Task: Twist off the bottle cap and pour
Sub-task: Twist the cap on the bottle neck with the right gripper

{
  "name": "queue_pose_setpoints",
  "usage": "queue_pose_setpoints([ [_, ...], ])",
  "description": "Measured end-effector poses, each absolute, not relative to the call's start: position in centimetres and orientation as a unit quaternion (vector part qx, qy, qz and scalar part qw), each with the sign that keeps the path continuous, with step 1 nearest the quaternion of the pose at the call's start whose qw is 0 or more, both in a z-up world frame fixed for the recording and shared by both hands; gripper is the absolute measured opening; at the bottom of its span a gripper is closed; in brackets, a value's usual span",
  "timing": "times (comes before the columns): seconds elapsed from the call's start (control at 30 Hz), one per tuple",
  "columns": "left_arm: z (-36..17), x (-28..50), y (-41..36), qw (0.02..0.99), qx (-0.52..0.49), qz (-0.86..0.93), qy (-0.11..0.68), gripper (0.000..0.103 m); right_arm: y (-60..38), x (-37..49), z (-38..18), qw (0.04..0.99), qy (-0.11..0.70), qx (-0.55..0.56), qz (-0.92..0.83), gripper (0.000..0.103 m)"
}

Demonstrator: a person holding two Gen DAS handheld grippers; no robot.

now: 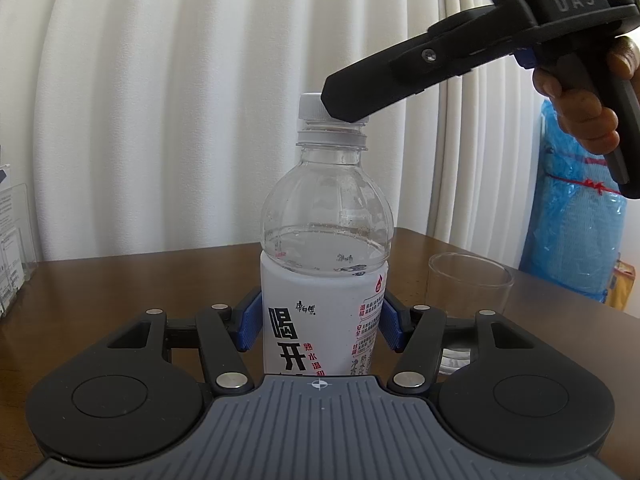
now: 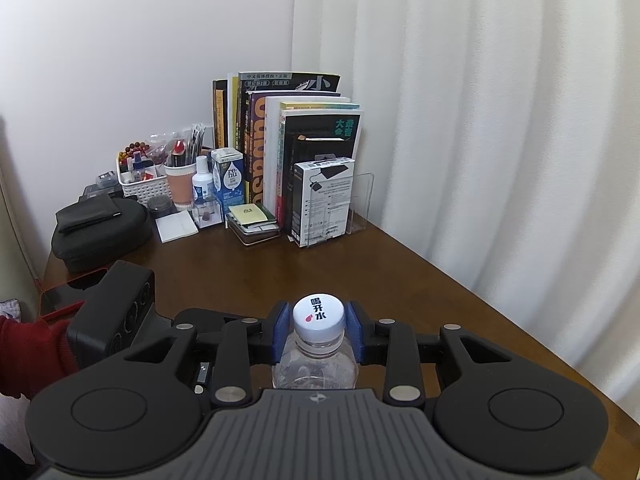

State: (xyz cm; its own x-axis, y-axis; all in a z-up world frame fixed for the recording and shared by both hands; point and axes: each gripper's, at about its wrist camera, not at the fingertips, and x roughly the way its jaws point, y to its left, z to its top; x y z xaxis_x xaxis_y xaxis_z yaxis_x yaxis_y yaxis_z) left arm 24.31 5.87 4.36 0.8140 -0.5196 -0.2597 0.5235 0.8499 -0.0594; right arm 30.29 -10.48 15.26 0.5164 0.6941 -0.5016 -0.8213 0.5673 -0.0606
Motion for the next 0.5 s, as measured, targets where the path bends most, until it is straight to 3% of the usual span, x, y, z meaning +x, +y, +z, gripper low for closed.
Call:
queue_pose_setpoints([
  [0.5,4.44,23.97,5.86,0.952,0.006,-0.274,0.136,0.059,-10.25,30.19,14.91,0.865,0.2,-0.156,0.434,0.041],
])
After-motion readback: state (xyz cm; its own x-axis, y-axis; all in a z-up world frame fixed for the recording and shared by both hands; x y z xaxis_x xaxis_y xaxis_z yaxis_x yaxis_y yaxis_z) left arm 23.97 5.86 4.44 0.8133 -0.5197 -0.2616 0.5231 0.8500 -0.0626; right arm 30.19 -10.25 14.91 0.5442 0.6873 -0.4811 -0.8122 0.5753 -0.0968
